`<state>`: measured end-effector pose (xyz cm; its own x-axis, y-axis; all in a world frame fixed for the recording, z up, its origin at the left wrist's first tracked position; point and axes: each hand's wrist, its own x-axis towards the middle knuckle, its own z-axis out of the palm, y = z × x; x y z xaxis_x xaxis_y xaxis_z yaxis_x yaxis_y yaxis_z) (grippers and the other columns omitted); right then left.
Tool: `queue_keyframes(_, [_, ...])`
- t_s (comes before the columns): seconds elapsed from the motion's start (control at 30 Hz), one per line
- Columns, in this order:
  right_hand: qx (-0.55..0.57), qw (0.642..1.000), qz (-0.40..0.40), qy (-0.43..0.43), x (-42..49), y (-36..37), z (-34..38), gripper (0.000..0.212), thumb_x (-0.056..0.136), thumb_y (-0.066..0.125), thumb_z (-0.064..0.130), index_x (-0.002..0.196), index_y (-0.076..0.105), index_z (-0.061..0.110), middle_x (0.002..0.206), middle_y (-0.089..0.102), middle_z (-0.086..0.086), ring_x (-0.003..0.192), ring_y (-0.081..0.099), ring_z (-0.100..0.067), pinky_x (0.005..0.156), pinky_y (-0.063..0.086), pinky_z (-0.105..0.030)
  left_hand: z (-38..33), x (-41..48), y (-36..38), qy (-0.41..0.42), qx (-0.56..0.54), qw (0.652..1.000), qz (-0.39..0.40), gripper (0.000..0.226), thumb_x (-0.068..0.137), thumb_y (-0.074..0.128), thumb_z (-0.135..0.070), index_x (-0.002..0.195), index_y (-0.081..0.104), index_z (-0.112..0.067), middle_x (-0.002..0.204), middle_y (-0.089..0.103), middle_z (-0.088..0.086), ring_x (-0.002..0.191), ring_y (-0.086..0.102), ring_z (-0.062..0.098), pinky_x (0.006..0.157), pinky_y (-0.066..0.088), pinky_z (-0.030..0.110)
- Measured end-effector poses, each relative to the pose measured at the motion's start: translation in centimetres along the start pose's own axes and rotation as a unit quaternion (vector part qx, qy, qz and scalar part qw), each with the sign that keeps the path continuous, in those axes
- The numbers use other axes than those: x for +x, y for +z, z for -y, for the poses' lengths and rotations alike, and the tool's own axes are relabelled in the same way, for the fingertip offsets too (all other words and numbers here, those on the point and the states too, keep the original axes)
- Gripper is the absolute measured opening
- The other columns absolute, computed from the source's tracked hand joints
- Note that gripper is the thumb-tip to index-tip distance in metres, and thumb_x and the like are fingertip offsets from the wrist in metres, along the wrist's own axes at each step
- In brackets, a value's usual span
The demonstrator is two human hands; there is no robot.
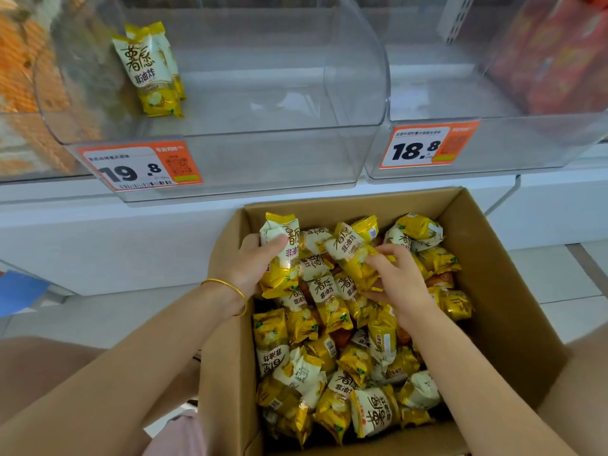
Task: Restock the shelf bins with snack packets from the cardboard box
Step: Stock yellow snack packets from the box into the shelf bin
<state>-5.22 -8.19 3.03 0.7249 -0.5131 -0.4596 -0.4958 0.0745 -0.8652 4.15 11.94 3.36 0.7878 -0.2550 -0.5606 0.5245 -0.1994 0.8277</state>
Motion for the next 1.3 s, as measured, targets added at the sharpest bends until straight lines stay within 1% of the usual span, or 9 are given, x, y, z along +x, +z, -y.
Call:
queue_keyframes(0.2, [0.215,0.959,0.183,0.038,-1.8,0.0,1.2,0.01,0.091,0.052,0.005,0.099,0.052,0.011,0.097,0.063,-0.015,0.084,0.062,-0.032,0.083,0.053,-0.05,-0.7,-1.8,1.3,0.002,-0.032,0.999,0.015,0.048,0.09,0.061,-0.037,0.13,0.044,-0.016,0.12,0.062,0.008,0.106,0.062,0.027,0.093,0.049,0.052])
queue_keyframes(0.33, [0.187,0.945,0.266,0.025,-2.6,0.3,1.9,0.053,0.067,0.057,0.009,0.12,0.054,0.011,0.11,0.064,-0.013,0.089,0.064,-0.031,0.077,0.055,-0.048,-0.9,-2.0,1.2,0.019,-0.051,0.997,0.056,0.037,0.096,0.052,-0.027,0.13,0.044,-0.013,0.122,0.061,0.01,0.109,0.06,0.028,0.088,0.052,0.048])
queue_keyframes(0.5, [0.057,0.955,0.288,-0.04,-3.3,0.5,3.8,0.05,0.077,0.07,0.036,0.121,0.058,0.015,0.116,0.069,-0.004,0.108,0.065,-0.025,0.096,0.05,-0.049,-1.9,-3.1,0.4,0.071,-0.04,0.995,0.064,0.034,0.096,0.051,-0.024,0.129,0.049,-0.016,0.125,0.062,0.009,0.111,0.061,0.028,0.089,0.052,0.047])
queue_keyframes(0.6, [0.017,0.949,0.297,-0.102,-3.9,0.9,5.8,0.057,0.07,0.081,0.031,0.117,0.054,0.017,0.116,0.068,0.0,0.106,0.065,-0.017,0.089,0.051,-0.031,-3.6,-4.4,-0.1,0.149,-0.005,0.988,0.042,0.018,0.096,0.049,-0.021,0.113,0.057,-0.022,0.115,0.066,0.004,0.101,0.065,0.021,0.083,0.054,0.039])
queue_keyframes(0.77, [-0.014,0.903,0.39,-0.179,-5.8,1.5,11.3,0.072,0.057,0.078,0.033,0.122,0.048,0.023,0.122,0.064,-0.001,0.112,0.062,-0.015,0.09,0.053,-0.034,-7.5,-7.7,-1.1,0.264,0.01,0.963,0.045,0.025,0.098,0.044,-0.015,0.121,0.054,-0.015,0.107,0.066,0.001,0.087,0.064,0.006,0.074,0.055,0.027])
queue_keyframes(0.9, [0.036,0.856,0.454,-0.246,-7.0,3.3,17.5,0.074,0.048,0.084,0.028,0.115,0.052,0.022,0.105,0.07,0.006,0.096,0.067,-0.01,0.073,0.054,-0.024,-12.5,-10.1,-2.6,0.38,-0.007,0.925,-0.017,0.021,0.097,0.048,-0.016,0.093,0.062,-0.03,0.081,0.067,-0.014,0.075,0.061,0.001,0.068,0.051,0.025])
queue_keyframes(1.1, [0.065,0.851,0.454,-0.257,-3.9,11.0,24.6,0.114,0.043,0.092,0.045,0.137,0.041,0.005,0.128,0.059,-0.02,0.111,0.058,-0.036,0.098,0.044,-0.055,-18.7,-6.9,-8.1,0.479,0.264,0.805,-0.23,0.04,0.101,0.037,-0.021,0.061,0.04,-0.026,0.061,0.034,-0.006,0.058,0.031,0.012,0.056,0.024,0.027])
queue_keyframes(1.23, [0.034,0.863,0.46,-0.207,-0.2,15.6,26.2,0.09,0.058,0.084,0.041,0.135,0.046,0.013,0.121,0.063,-0.013,0.101,0.061,-0.027,0.082,0.052,-0.043,-19.1,-3.7,-11.6,0.437,0.332,0.777,-0.308,0.029,0.096,0.04,-0.023,0.093,0.058,0.0,0.081,0.057,0.018,0.075,0.05,0.03,0.061,0.025,0.033])
queue_keyframes(1.3, [0.007,0.868,0.457,-0.191,1.7,17.5,26.5,0.061,0.07,0.074,0.038,0.125,0.054,0.019,0.117,0.066,-0.008,0.093,0.065,-0.02,0.079,0.052,-0.036,-18.0,-3.2,-12.7,0.438,0.428,0.69,-0.386,0.03,0.092,0.042,-0.017,0.108,0.06,0.002,0.099,0.061,0.024,0.093,0.054,0.04,0.075,0.039,0.04])
